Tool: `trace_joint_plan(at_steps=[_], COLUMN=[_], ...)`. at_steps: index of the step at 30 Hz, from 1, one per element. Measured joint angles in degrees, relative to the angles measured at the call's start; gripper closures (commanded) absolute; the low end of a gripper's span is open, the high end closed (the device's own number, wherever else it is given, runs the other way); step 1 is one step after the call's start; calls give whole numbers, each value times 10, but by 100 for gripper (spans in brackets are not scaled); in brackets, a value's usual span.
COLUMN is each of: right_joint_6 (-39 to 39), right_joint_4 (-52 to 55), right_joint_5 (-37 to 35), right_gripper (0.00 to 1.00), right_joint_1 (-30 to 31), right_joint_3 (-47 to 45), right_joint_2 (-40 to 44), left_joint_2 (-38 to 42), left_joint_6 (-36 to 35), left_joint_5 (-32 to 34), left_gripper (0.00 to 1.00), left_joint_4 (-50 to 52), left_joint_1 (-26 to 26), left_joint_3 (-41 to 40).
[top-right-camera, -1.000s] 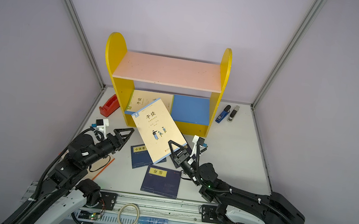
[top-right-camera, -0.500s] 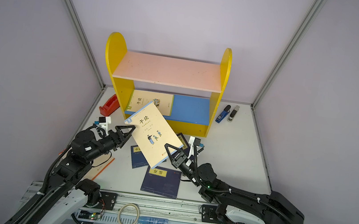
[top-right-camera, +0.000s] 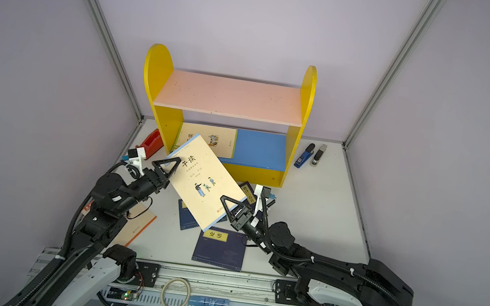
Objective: Stacking books/files
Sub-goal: Pass the book.
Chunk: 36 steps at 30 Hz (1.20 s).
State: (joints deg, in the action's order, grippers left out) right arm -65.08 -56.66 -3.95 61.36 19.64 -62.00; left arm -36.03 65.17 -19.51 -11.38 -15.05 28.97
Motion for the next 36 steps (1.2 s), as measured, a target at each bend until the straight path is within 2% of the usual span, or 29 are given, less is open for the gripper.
trace_joint_plan(at_steps=[2,6,9,11,13,16,21,23,25,30,36], right_joint_6=[5,10,13,14,14,14,14,15,18,8,15], right_joint_4=[0,-2,-7,-13,-22,-28,-35,-38,-42,-45,-64], right_joint_5=[0,-2,-5,-7,-14,-17,-18,-17,-20,-83,-176], right_gripper=[100,100,100,100,100,100,99,87,81,79,73], right_joint_1=[0,0,0,0,0,0,2,2,2,24,97], right_joint_3=[4,14,23,27,29,30,31,31,32,33,100], right_joint_2=[-9,-32,-56,-74,-88,-103,-113,-118,-123,-137,-185], left_joint_2=[-5,-25,-31,-37,-42,-34,-2,9,15,9,-7], left_joint_6=[-19,-42,-49,-50,-51,-49,-49,-49,-49,-31,9], left_joint_5=[-10,-52,-83,-105,-118,-132,-141,-139,-133,-132,-141], left_gripper=[11,27,50,74,86,100,100,100,100,100,100], left_joint_4=[-3,-55,-73,-92,-99,-100,-87,-80,-76,-67,-69], left_joint_1=[7,33,40,43,47,56,66,67,68,93,136], left_joint_3=[-5,-4,-4,-4,-4,-4,-3,-3,-6,-12,-39])
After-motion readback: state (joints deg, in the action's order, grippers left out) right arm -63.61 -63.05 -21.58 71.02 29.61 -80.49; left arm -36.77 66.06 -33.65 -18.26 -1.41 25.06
